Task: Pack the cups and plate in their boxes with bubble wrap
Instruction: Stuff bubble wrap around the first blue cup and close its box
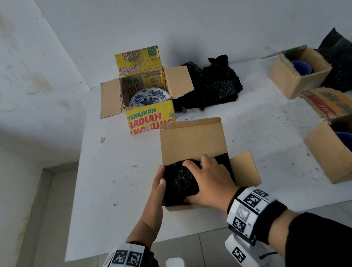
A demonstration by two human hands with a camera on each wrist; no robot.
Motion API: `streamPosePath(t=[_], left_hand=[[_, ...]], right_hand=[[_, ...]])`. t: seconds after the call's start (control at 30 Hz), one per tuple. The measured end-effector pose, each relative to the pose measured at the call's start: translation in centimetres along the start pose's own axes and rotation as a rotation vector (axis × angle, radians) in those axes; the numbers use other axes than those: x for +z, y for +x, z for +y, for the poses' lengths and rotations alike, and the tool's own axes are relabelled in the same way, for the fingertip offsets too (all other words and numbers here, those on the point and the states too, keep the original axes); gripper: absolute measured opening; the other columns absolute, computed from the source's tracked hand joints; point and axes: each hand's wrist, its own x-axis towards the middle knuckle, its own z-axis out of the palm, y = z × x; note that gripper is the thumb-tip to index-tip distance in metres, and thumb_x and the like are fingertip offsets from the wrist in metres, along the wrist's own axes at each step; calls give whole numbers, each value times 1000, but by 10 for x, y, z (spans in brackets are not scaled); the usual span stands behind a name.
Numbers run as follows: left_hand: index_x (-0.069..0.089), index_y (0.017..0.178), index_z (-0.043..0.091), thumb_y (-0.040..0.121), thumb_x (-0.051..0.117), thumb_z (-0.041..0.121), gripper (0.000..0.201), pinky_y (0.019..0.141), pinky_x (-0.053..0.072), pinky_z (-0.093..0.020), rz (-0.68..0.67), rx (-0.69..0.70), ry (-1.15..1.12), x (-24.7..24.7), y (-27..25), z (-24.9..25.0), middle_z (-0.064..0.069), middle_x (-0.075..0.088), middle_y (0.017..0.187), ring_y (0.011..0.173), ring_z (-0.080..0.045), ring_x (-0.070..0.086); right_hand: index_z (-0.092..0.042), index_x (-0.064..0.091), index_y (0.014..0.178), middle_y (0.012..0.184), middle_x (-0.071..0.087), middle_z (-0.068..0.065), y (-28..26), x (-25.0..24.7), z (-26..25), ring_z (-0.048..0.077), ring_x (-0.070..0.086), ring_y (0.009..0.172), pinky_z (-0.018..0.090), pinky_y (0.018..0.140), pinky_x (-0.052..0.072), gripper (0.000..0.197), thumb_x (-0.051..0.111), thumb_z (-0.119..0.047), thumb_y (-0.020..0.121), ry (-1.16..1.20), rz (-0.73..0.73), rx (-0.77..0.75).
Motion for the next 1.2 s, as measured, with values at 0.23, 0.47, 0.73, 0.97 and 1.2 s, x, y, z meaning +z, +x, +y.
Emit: streamPosePath(t=[0.23,0.47,0.73,0.97,1.2], left_hand=[[21,148,31,87,29,52,65,110,16,-19,13,8,5,0,1,-4,17,21,153,139,2,17],[21,147,32,89,27,52,62,97,20,-3,14,5,-23,3,1,-5,22,21,150,136,7,18],[24,147,28,102,19,33,45,82,27,6,25,-2,-36,6,1,-1,18,28,145,131,4,25],[25,147,29,103,16,32,45,90,31,-1,22,-5,-37,4,0,-4,18,32,144,130,5,32],[22,148,31,103,13,34,46,81,35,4,-11,-32,7,0,-1,-1,15,31,149,134,1,31]], right_hand=[[-28,32,139,127,37,5,-8,4,-2,26,39,115,34,81,44,86,67,-59,67,31,12,31],[-16,38,132,127,34,6,-2,-1,-4,26,39,115,36,82,45,86,68,-59,64,26,-30,42],[-27,26,141,132,33,6,-8,-4,-1,25,37,121,37,93,44,92,62,-70,69,167,-106,59],[-24,34,136,127,45,19,-12,-17,-25,34,44,114,43,93,38,66,43,-65,86,-113,-55,76],[-23,35,138,128,38,10,-13,-3,-13,29,43,111,35,76,44,67,49,-62,84,20,25,97]])
